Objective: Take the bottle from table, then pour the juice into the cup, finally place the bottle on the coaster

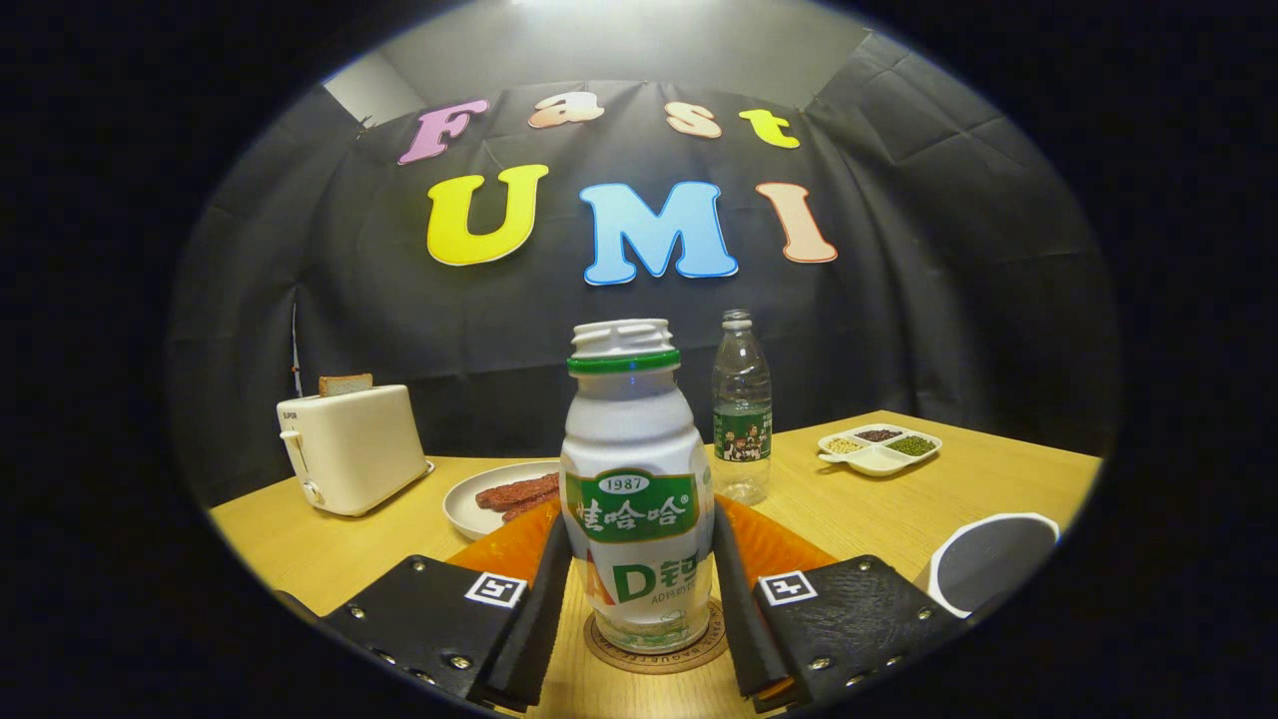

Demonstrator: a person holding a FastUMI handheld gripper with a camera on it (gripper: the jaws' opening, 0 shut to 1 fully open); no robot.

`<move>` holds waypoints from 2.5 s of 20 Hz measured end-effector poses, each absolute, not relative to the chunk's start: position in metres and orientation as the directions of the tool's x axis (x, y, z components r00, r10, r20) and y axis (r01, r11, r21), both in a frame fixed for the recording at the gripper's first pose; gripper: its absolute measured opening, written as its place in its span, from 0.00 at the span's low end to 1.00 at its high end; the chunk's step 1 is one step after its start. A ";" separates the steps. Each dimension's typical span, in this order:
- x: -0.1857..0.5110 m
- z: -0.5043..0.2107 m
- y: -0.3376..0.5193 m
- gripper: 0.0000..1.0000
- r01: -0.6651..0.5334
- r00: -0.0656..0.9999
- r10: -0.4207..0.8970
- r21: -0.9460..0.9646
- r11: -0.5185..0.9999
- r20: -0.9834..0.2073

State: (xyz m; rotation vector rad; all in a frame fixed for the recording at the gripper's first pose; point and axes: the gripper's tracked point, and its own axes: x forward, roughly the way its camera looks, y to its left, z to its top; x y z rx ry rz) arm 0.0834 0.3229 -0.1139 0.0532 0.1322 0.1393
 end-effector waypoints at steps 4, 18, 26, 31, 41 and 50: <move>0.082 -0.123 0.319 0.77 -0.122 0.976 0.139 0.104 0.987 -0.168; 0.059 -0.064 0.326 0.98 -0.171 0.982 0.179 0.109 0.979 -0.066; 0.022 0.049 0.325 0.98 -0.208 0.974 0.198 0.090 0.974 0.107; -0.005 0.108 0.312 0.98 -0.214 0.962 0.196 0.081 0.973 0.191; -0.001 0.107 0.175 0.97 -0.056 0.977 0.064 -0.049 0.997 0.202; 0.034 0.025 -0.004 0.98 0.074 0.981 -0.067 -0.035 0.997 0.183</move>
